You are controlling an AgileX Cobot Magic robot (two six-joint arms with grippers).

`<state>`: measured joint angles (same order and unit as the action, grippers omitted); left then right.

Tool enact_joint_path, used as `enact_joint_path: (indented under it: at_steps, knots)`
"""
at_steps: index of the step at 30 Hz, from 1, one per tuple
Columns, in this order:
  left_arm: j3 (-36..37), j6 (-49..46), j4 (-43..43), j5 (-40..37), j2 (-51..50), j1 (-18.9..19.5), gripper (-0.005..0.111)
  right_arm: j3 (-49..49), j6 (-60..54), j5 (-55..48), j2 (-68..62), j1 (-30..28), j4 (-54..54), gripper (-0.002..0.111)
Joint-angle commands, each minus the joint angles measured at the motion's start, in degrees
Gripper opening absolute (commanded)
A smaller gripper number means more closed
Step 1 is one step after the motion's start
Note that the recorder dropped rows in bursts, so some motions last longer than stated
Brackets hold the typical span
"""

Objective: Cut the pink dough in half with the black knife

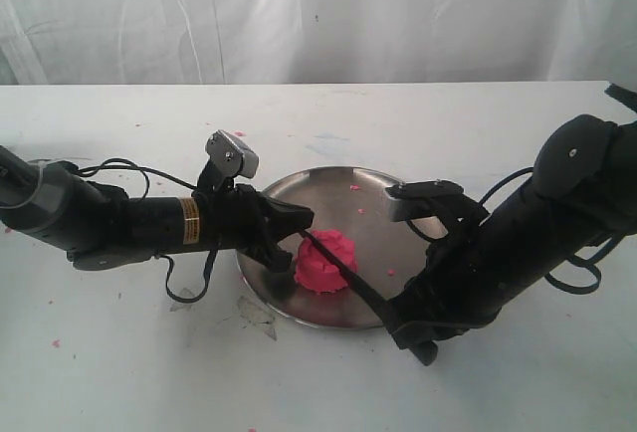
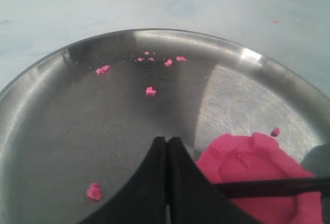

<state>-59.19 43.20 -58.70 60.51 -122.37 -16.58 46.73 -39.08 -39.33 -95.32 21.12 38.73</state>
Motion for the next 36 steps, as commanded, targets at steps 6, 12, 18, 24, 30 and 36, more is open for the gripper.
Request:
enact_joint_path:
  at_steps: [6,12,18,24,30,36]
  knots:
    - [0.4,0.5,-2.0,-3.8,-0.4,-0.1,0.0,0.1,0.5,0.3,-0.2,0.0,0.2,0.0]
    - [0.4,0.5,-2.0,-3.6,-0.4,-0.1,0.0,0.1,0.5,0.3,-0.2,0.0,0.2,0.0]
    - [0.4,0.5,-1.9,-3.2,-0.4,-0.1,0.0,0.1,0.5,0.4,-0.2,0.0,0.2,0.0]
    - [0.4,0.5,-1.9,-3.2,-0.4,-0.1,0.0,0.1,0.5,0.7,-0.2,0.0,0.2,0.0]
    - [0.4,0.5,-1.9,-3.2,-0.4,-0.1,0.0,0.1,1.1,0.6,-0.2,0.0,0.2,0.0]
    - [0.4,0.5,-1.9,-3.2,-0.4,-0.1,0.0,0.1,1.4,1.1,-0.2,0.0,0.2,0.0]
